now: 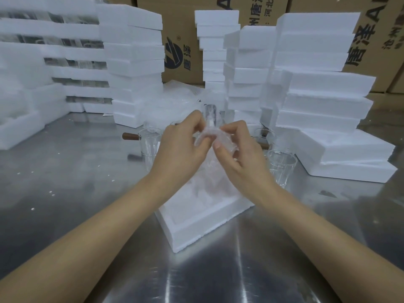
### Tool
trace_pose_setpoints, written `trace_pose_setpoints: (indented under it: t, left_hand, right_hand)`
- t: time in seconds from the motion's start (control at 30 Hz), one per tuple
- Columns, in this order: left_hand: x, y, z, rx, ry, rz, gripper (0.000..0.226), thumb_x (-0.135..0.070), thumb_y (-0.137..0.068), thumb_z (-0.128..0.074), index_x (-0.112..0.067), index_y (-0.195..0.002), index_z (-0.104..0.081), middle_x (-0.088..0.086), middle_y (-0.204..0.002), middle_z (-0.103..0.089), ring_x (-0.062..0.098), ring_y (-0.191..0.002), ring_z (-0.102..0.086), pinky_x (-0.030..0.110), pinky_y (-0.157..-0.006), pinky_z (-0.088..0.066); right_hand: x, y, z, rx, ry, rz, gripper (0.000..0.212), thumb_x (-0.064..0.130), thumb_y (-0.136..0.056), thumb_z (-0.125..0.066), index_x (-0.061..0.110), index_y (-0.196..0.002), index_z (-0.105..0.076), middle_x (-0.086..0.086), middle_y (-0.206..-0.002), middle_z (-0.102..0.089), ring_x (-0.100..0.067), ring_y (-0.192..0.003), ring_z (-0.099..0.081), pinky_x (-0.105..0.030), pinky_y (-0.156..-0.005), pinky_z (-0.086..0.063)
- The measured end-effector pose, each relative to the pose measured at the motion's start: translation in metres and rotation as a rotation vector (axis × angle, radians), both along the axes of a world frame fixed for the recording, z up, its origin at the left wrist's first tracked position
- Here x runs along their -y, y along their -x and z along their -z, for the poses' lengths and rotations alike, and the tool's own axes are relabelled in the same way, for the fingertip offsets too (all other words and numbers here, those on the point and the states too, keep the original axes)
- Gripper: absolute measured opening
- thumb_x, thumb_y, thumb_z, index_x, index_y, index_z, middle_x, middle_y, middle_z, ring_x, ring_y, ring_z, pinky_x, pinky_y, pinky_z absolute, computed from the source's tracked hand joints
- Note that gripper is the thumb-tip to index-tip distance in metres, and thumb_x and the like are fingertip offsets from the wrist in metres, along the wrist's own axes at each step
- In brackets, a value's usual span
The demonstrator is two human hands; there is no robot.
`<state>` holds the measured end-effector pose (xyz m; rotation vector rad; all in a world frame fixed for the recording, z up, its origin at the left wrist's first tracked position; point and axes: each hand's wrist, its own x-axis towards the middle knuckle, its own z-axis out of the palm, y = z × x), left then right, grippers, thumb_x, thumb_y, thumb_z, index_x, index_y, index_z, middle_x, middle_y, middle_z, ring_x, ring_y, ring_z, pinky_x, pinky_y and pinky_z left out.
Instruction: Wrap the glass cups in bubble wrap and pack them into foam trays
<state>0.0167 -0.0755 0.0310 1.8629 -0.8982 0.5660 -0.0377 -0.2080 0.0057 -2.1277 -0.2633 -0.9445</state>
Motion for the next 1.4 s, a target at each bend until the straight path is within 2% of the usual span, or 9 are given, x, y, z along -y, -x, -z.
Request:
trace_pose_setpoints:
  t: [0.17, 0.33, 0.47, 0.6, 0.7, 0.8, 0.97, 1.2, 1.4]
  left_hand:
    - [0.001, 0.002, 0.003, 0.049, 0.001, -0.086, 0.03, -0.015, -0.082, -0.068, -0.024, -0.07, -0.042, -0.004, -0.065, -0.056, 0.021, -0.065, -0.054, 0.041, -0.059, -0.045]
    - [0.004, 0.003, 0.003, -0.041, 0.085, 0.009, 0.031, -0.011, -0.083, -0.07, -0.022, -0.105, -0.053, -0.035, -0.105, -0.057, 0.002, -0.094, -0.065, 0.017, -0.079, -0.05]
    - [0.004, 0.0, 0.003, 0.078, -0.005, -0.021, 0.019, -0.014, -0.085, -0.068, -0.021, -0.103, -0.065, -0.011, -0.145, -0.048, 0.009, -0.11, -0.061, 0.03, -0.091, -0.051]
    - [0.002, -0.005, 0.004, 0.129, -0.125, 0.043, 0.023, -0.014, -0.091, -0.063, -0.02, -0.113, -0.064, -0.008, -0.159, -0.019, 0.005, -0.137, -0.034, 0.001, -0.098, -0.028]
    - [0.001, -0.008, 0.003, -0.019, -0.101, 0.096, 0.043, -0.019, -0.092, -0.063, -0.023, -0.132, -0.046, -0.013, -0.156, -0.016, 0.005, -0.139, -0.03, 0.013, -0.104, -0.034]
    - [0.001, -0.011, 0.002, -0.181, -0.179, 0.101, 0.066, -0.027, -0.095, -0.056, -0.021, -0.151, -0.021, -0.003, -0.144, -0.045, 0.001, -0.118, -0.047, 0.001, -0.081, -0.032]
    - [0.003, -0.01, 0.001, -0.155, -0.101, 0.099, 0.015, -0.016, -0.09, -0.058, -0.025, -0.102, -0.06, -0.015, -0.082, -0.064, 0.006, -0.077, -0.06, 0.006, -0.06, -0.038]
    - [0.002, -0.003, 0.003, -0.16, 0.059, 0.096, 0.032, 0.0, -0.081, -0.059, -0.023, -0.101, -0.067, -0.007, -0.075, -0.072, 0.008, -0.068, -0.066, 0.018, -0.058, -0.05]
    - [0.004, -0.005, -0.002, -0.228, -0.017, 0.071, 0.063, -0.017, -0.085, -0.065, -0.019, -0.143, -0.04, -0.021, -0.085, -0.064, -0.006, -0.08, -0.057, 0.003, -0.061, -0.04]
  right_hand:
    - [0.001, 0.0, 0.001, 0.028, 0.017, -0.027, 0.022, 0.034, -0.087, -0.057, 0.045, -0.102, -0.045, 0.027, -0.1, -0.056, 0.011, -0.094, -0.05, -0.004, -0.074, -0.036]
    - [0.002, -0.007, 0.0, -0.025, -0.208, -0.056, 0.022, 0.029, -0.087, -0.056, 0.045, -0.1, -0.049, 0.027, -0.096, -0.057, 0.009, -0.097, -0.051, -0.006, -0.073, -0.038]
    - [-0.001, -0.004, 0.002, -0.025, -0.177, -0.06, 0.025, 0.03, -0.087, -0.055, 0.051, -0.097, -0.047, 0.036, -0.097, -0.056, 0.015, -0.086, -0.051, -0.006, -0.067, -0.041]
    - [0.0, -0.004, 0.004, -0.019, -0.171, -0.055, 0.027, 0.026, -0.087, -0.057, 0.048, -0.097, -0.046, 0.037, -0.098, -0.055, 0.016, -0.089, -0.051, -0.004, -0.068, -0.04]
    - [0.0, -0.006, 0.002, -0.024, -0.235, -0.069, 0.025, 0.025, -0.085, -0.056, 0.045, -0.097, -0.049, 0.025, -0.099, -0.056, 0.014, -0.096, -0.05, -0.004, -0.073, -0.039]
    - [-0.002, -0.006, 0.002, -0.03, -0.211, -0.089, 0.027, 0.023, -0.084, -0.055, 0.045, -0.098, -0.049, 0.034, -0.097, -0.055, 0.016, -0.098, -0.049, -0.005, -0.071, -0.04]
    - [-0.001, -0.003, 0.006, 0.004, -0.095, -0.053, 0.044, 0.023, -0.083, -0.058, 0.056, -0.106, -0.039, 0.042, -0.108, -0.047, 0.014, -0.106, -0.046, -0.003, -0.077, -0.035]
    - [-0.003, -0.001, 0.009, 0.045, 0.091, -0.072, 0.059, 0.015, -0.084, -0.06, 0.038, -0.132, -0.033, 0.031, -0.124, -0.04, 0.015, -0.119, -0.04, -0.005, -0.098, -0.03]
    - [-0.005, 0.0, 0.002, -0.011, -0.199, -0.066, 0.053, 0.014, -0.077, -0.056, 0.04, -0.12, -0.039, 0.044, -0.114, -0.045, 0.018, -0.107, -0.046, -0.002, -0.077, -0.038]
